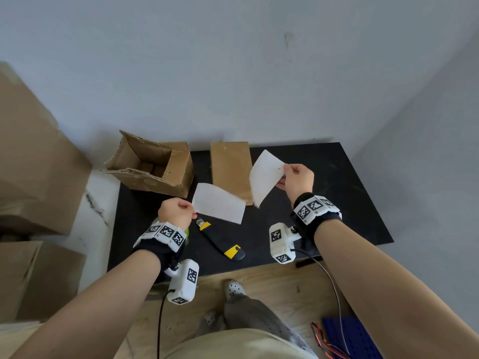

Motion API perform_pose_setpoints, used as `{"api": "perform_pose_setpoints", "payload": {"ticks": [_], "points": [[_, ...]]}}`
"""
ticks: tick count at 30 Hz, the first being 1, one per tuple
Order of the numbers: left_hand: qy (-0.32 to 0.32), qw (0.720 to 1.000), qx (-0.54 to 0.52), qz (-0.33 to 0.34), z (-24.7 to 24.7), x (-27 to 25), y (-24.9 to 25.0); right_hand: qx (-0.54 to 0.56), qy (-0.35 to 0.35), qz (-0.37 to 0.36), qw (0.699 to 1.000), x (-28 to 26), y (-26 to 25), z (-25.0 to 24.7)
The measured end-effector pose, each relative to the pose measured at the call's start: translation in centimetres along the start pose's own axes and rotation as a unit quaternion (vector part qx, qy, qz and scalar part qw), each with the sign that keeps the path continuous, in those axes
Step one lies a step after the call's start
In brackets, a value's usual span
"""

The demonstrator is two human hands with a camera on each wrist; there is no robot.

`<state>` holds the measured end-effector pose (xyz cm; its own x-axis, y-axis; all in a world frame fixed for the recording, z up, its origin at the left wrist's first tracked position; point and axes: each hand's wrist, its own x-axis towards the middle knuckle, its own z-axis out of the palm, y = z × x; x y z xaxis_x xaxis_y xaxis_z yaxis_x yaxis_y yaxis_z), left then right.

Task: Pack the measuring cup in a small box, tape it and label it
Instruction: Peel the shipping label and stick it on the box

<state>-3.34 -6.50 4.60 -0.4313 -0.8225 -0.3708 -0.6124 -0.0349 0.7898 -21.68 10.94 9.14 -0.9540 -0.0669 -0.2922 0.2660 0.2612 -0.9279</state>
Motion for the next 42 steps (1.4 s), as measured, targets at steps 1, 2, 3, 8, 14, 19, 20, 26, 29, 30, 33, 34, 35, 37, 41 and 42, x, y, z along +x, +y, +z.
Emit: {"api": "perform_pose_setpoints", "payload": {"ticks": [1, 2, 3, 8, 14, 19, 20, 26, 29, 30, 33, 34, 35, 37, 41, 42], "points": [[-0.003, 1.0, 0.004, 0.0, -0.1, -0.1, -0.1, 0.004, 0.008, 0.001, 1.0, 0.2, 0.0, -0.4], [-0.007, 1.0, 0.007, -0.001, -0.1, -0.1, -0.2, 0.003, 0.017, 0.001, 1.0, 0.3, 0.0, -0.7], [-0.014, 1.0, 0.011, -0.002, -0.1, -0.1, -0.4, 0.001, 0.023, -0.001, 1.0, 0.5, 0.0, -1.0], [-0.074, 0.997, 0.018, 0.003, 0.6, -0.3, -1.2, -0.007, 0.023, -0.006, 1.0, 0.5, 0.2, -1.4], [-0.101, 0.993, 0.064, 0.012, 1.8, -0.2, -0.8, -0.007, -0.013, -0.005, 1.0, -0.3, 0.4, -0.4], [-0.059, 0.982, 0.112, 0.138, 2.1, -0.9, 0.8, 0.032, -0.049, 0.014, 0.998, -1.5, -0.3, 1.0], [-0.073, 0.977, 0.113, 0.164, 2.2, -1.2, 1.3, 0.04, -0.056, 0.019, 0.997, -1.8, -0.6, 1.4], [-0.15, 0.955, 0.164, 0.199, 3.3, -2.7, 4.1, 0.058, -0.085, 0.028, 0.994, -3.8, -2.0, 4.0], [-0.137, 0.956, 0.149, 0.211, 3.3, -2.9, 4.5, 0.047, -0.086, 0.02, 0.995, -4.4, -2.4, 4.6], [-0.128, 0.957, 0.148, 0.213, 3.2, -2.8, 4.5, 0.047, -0.088, 0.019, 0.995, -4.5, -2.4, 4.6], [-0.121, 0.959, 0.136, 0.217, 2.9, -2.3, 4.5, 0.066, -0.109, 0.021, 0.992, -4.7, -2.7, 4.5], [-0.12, 0.962, 0.12, 0.213, 2.8, -2.1, 4.7, 0.071, -0.119, 0.022, 0.99, -4.6, -2.7, 4.5], [-0.117, 0.966, 0.103, 0.207, 2.7, -1.8, 5.0, 0.075, -0.129, 0.024, 0.989, -4.5, -2.7, 4.4], [-0.11, 0.971, 0.085, 0.197, 2.6, -1.1, 5.3, 0.083, -0.147, 0.027, 0.985, -4.0, -2.9, 4.3], [-0.113, 0.977, 0.05, 0.176, 2.4, 0.5, 6.1, 0.068, -0.13, 0.029, 0.989, -2.1, -2.8, 4.3], [-0.116, 0.978, 0.038, 0.167, 2.4, 0.9, 6.3, 0.041, -0.127, 0.021, 0.991, -1.5, -2.7, 4.4]]}}
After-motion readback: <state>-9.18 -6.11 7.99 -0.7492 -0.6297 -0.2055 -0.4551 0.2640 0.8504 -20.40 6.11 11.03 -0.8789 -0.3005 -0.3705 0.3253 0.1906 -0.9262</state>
